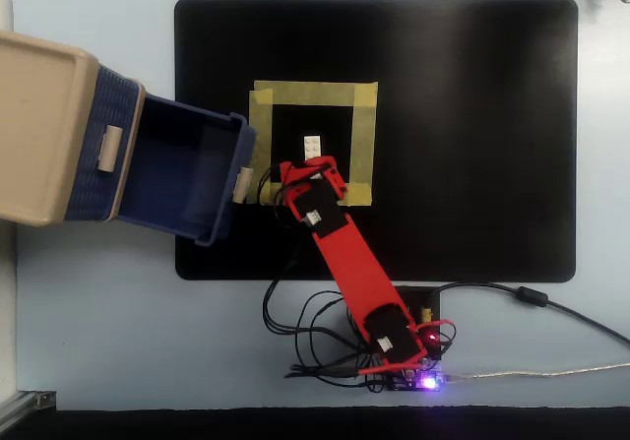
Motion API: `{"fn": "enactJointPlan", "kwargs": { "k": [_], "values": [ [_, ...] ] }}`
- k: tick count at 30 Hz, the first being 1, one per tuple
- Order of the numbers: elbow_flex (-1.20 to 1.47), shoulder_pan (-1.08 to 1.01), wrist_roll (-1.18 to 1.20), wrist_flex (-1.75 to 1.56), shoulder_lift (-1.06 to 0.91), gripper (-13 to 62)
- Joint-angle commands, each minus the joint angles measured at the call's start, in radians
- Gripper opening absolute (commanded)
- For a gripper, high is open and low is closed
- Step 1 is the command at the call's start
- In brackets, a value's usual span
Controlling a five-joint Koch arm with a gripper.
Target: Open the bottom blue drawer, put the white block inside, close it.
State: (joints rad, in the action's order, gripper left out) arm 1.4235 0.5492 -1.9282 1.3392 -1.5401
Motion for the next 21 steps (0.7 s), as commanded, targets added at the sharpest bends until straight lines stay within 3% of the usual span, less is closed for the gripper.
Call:
{"fn": "enactJointPlan", "kwargs": {
  "k": [1, 18, 20, 21],
  "values": [
    [-0.044, 0.005, -0.02, -0.081, 0.028, 33.7],
    [-0.041, -0.091, -0.012, -0.25, 0.265, 33.4],
    [-0.04, -0.091, -0.015, -0.275, 0.279, 30.5],
    [-0.037, -0.092, -0.012, -0.281, 0.281, 24.1]
  ]
}}
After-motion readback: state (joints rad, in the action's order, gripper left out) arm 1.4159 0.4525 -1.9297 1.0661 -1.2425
